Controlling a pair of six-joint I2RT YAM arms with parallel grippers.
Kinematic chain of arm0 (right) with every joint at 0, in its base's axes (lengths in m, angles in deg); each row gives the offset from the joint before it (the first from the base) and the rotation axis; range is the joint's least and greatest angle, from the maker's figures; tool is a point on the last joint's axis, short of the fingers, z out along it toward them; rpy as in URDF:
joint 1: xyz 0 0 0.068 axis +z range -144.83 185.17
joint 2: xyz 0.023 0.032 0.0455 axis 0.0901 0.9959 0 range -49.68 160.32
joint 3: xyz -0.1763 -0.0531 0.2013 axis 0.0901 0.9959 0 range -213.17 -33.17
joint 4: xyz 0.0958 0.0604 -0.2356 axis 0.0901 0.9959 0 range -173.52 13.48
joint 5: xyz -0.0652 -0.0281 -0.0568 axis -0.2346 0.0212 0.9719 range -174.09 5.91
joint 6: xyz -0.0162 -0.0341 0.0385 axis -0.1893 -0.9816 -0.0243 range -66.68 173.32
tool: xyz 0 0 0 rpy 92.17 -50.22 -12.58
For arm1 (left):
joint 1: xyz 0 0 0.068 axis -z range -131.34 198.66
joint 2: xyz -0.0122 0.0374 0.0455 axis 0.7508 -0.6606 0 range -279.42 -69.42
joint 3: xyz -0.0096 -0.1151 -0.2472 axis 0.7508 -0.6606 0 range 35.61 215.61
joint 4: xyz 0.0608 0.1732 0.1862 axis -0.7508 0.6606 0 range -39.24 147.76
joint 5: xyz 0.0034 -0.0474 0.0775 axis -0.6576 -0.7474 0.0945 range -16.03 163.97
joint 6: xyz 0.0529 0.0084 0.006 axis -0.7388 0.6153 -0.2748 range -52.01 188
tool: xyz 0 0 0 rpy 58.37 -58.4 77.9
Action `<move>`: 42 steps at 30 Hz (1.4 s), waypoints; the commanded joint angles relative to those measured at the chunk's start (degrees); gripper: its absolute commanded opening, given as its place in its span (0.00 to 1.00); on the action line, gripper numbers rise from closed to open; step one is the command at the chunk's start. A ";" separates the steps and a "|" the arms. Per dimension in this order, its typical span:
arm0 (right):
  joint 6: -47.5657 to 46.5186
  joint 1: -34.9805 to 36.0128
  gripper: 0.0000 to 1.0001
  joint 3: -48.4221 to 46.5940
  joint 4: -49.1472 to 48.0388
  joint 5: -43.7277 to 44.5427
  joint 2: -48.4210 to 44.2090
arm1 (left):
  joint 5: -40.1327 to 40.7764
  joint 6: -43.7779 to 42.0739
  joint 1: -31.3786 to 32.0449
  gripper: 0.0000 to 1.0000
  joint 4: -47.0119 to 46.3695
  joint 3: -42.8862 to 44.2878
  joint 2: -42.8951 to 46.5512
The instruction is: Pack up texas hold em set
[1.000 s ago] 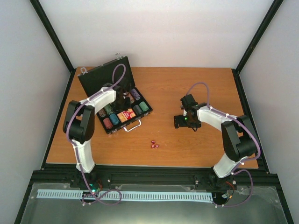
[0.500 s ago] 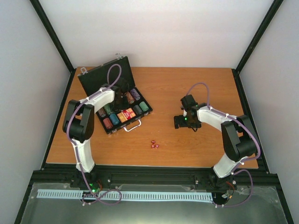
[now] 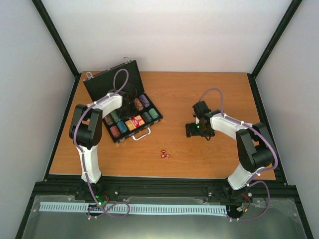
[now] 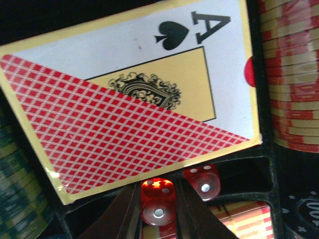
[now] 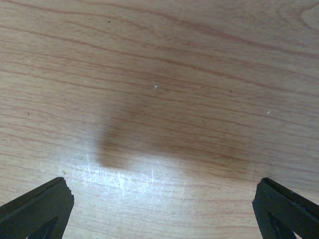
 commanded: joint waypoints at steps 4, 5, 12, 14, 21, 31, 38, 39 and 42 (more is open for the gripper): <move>-0.32 0.22 1.00 0.23 -0.12 0.58 0.99 | 0.50 0.95 -0.52 0.04 -2.56 3.70 -4.72; -0.36 0.22 1.00 0.10 -0.18 0.57 1.03 | 0.46 0.88 -0.56 0.04 -2.71 4.02 -5.13; -0.49 0.21 1.00 0.03 -0.05 0.57 1.44 | -1.00 1.01 -0.52 0.06 -3.52 5.93 -7.35; -0.42 0.13 1.00 0.00 -0.06 0.61 1.50 | -1.43 1.12 -0.52 0.07 -3.77 6.14 -7.60; -0.58 0.13 1.00 -0.27 0.01 0.49 1.60 | -1.44 0.68 -0.52 0.09 -3.47 7.00 -8.83; -0.48 0.13 1.00 0.02 -0.24 0.18 1.46 | -3.50 0.17 -0.52 0.28 -4.66 5.70 -7.68; -0.45 0.13 1.00 -0.01 -0.53 -0.13 1.58 | -2.88 -0.17 -0.52 0.37 -4.46 3.84 -5.39; -0.39 0.13 1.00 -0.02 -0.54 -0.18 1.53 | -2.70 -0.26 -0.52 0.40 -4.38 3.75 -5.24; -0.32 0.12 1.00 0.07 -0.63 -0.26 1.38 | -1.79 -0.52 -0.54 0.46 -3.78 3.56 -4.86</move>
